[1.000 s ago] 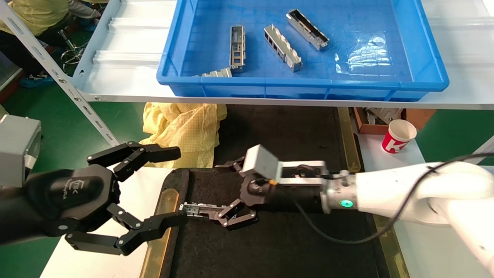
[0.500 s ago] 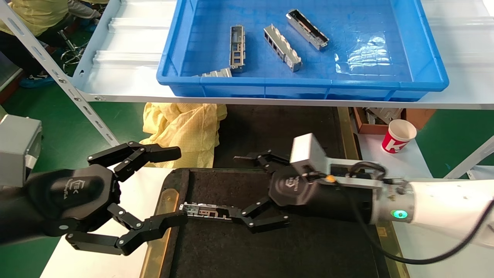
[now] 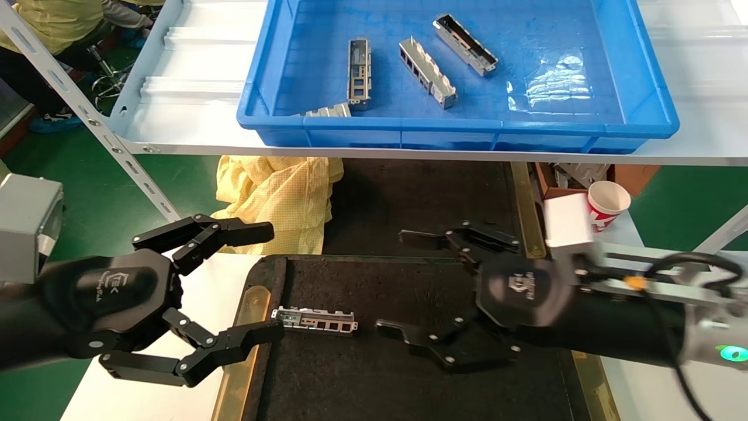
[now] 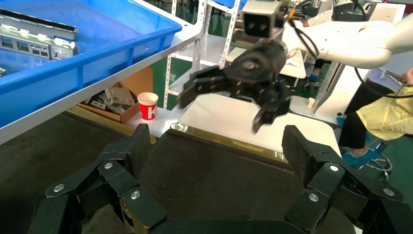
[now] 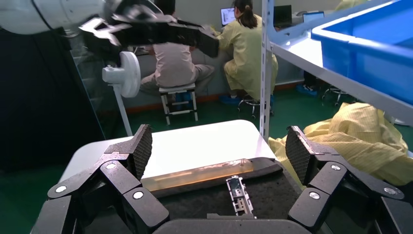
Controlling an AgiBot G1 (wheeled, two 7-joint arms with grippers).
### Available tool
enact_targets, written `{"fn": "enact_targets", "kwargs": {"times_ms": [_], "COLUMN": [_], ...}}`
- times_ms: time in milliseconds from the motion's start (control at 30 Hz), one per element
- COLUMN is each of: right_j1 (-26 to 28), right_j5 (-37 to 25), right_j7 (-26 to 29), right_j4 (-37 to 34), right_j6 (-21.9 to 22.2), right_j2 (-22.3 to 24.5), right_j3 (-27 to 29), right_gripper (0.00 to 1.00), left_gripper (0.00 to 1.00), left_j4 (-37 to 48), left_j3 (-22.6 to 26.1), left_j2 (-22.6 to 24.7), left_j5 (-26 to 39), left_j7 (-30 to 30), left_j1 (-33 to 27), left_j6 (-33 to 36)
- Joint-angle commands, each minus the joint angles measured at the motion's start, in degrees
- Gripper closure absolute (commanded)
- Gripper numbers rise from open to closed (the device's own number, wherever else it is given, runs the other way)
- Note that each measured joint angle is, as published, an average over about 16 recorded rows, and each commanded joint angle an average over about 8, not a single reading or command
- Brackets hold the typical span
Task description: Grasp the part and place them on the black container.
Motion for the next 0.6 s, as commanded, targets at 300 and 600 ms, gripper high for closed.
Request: {"fn": "enact_targets", "kwargs": {"times_ms": [300,600], "right_j1": [-4.93,-8.55], "right_j5": [0.36,0.64], "right_j7": [5.54,9.43], "right_j4": [8.65,15.01], "right_j6": [-3.66,-6.38], "right_j2": [7.01,12.16], "right_j3": [9.09,15.79], "right_gripper": [0.00,0.00], "left_gripper": [0.00,0.00], "left_j4": [0.00,0.00], "left_j3": [0.00,0.00], "left_j2": [0.00,0.00], "left_j5": [0.00,0.00], "left_j7": [0.00,0.00], "left_j1": [0.00,0.01], "left_j6": [0.00,-0.01]}}
